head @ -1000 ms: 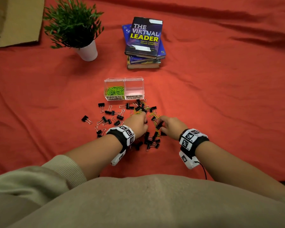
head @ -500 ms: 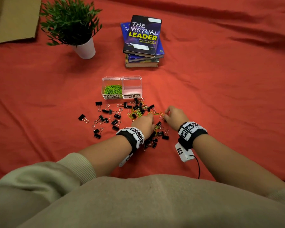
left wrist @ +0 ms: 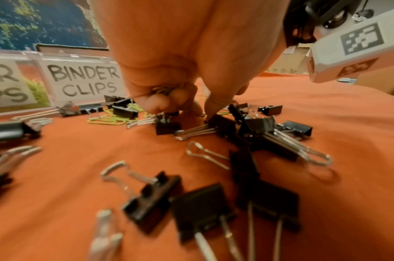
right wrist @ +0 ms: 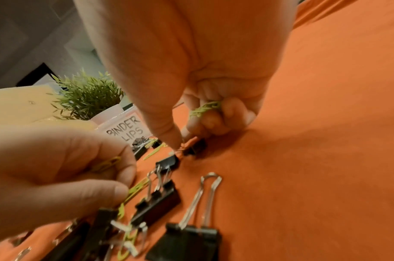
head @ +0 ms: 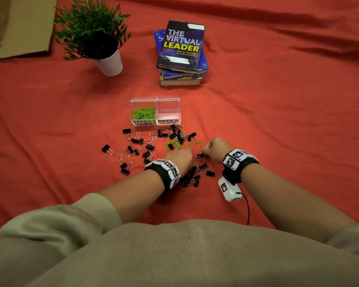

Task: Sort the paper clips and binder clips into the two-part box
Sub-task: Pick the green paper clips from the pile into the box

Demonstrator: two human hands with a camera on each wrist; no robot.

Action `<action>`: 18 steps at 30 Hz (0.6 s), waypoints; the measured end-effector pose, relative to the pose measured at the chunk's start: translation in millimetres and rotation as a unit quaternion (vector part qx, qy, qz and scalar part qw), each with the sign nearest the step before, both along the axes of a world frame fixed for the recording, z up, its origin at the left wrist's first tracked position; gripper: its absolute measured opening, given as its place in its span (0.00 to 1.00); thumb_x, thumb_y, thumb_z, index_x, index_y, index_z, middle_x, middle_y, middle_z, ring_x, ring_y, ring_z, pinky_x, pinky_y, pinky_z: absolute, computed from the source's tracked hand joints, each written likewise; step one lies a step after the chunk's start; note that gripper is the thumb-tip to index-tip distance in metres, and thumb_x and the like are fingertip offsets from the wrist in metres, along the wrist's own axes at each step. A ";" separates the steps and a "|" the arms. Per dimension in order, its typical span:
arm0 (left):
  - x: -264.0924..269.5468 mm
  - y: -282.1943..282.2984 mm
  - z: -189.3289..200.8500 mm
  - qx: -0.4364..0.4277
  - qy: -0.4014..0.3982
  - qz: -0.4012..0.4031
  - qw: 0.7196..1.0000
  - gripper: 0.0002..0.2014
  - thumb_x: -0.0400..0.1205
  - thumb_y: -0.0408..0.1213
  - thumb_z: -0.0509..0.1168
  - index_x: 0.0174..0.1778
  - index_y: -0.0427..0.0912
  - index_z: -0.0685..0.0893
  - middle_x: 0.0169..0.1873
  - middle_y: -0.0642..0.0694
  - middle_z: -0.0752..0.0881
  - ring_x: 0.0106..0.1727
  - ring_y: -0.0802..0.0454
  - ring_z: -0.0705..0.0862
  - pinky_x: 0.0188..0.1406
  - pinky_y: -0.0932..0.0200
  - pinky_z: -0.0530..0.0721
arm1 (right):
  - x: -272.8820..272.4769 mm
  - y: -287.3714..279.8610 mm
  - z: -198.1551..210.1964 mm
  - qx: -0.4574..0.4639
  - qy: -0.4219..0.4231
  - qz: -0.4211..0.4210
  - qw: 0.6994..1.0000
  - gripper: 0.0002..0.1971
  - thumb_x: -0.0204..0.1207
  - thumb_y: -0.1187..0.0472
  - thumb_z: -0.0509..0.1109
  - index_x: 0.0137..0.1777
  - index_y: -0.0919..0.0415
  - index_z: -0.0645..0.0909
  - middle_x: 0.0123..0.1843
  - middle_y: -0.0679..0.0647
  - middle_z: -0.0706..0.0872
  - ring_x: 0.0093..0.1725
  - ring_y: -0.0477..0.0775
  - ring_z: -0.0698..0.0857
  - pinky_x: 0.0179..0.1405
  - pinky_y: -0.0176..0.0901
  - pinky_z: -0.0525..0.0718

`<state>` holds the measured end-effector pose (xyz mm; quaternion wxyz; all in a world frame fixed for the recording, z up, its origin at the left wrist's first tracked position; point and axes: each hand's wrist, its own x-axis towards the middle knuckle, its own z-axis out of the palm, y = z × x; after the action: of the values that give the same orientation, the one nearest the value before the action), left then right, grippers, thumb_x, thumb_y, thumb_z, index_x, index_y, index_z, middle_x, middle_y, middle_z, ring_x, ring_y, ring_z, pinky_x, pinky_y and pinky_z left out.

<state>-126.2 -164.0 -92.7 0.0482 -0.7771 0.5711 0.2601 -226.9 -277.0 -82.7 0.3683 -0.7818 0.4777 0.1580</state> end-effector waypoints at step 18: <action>39.1 14.6 13.7 -0.051 0.182 0.132 0.973 0.05 0.83 0.34 0.56 0.47 0.38 0.75 0.32 0.49 0.76 0.33 0.50 0.74 0.26 0.60 0.67 | -4.5 17.5 2.0 0.072 -0.062 0.049 0.994 0.07 0.77 0.63 0.66 0.43 0.65 0.83 0.37 0.56 0.86 0.33 0.50 0.80 0.33 0.40 0.78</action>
<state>-87.1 -149.3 -79.0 -0.1309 -0.7865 0.4753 0.3721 -231.4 -259.5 -80.7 0.4439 -0.7843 0.4023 0.1614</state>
